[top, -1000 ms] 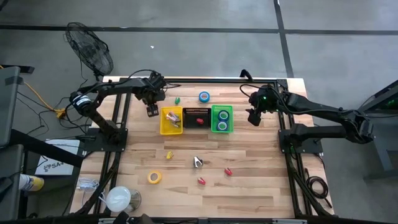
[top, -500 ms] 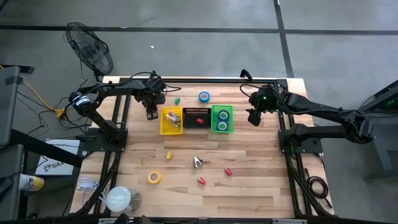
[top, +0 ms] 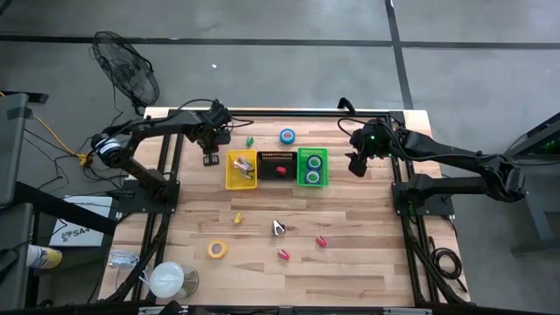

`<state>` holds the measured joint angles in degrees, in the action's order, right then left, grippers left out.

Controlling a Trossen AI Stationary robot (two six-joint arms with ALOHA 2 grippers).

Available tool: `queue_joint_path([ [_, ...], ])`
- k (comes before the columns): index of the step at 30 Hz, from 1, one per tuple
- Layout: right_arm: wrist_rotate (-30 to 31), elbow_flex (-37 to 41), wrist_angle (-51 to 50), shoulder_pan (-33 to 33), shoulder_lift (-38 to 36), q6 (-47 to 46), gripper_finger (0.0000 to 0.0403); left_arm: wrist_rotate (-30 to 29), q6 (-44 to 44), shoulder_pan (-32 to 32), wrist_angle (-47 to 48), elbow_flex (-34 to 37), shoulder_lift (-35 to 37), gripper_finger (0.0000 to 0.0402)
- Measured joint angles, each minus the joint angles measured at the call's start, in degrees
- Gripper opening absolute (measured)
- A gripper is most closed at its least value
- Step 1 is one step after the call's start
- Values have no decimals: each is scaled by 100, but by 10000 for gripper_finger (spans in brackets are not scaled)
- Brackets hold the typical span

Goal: Pick and place Stapler, Stapler remover, tape
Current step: Put the pink tape into the green bin

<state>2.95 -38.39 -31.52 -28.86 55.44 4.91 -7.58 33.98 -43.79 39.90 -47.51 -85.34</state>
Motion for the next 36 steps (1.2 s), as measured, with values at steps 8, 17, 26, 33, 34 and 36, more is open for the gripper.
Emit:
queue_joint_path([
  [8,-219,0,529,2,13,184,209,776,181,371,-5,-227,950,35],
  [17,-756,0,1550,164,341,612,209,1960,221,1250,-1339,-283,1583,35],
  [26,-680,2,3130,796,1209,1265,209,2517,675,2242,-3018,-283,1586,35],
  [33,-180,2,4428,1294,1443,1816,209,2783,823,2664,-3720,-273,1583,35],
  [34,-175,2,4616,1351,1443,1897,209,2802,828,2702,-3823,-268,1583,35],
  [36,-207,2,4958,1463,1443,2044,209,2998,868,2750,-4005,-250,1582,35],
])
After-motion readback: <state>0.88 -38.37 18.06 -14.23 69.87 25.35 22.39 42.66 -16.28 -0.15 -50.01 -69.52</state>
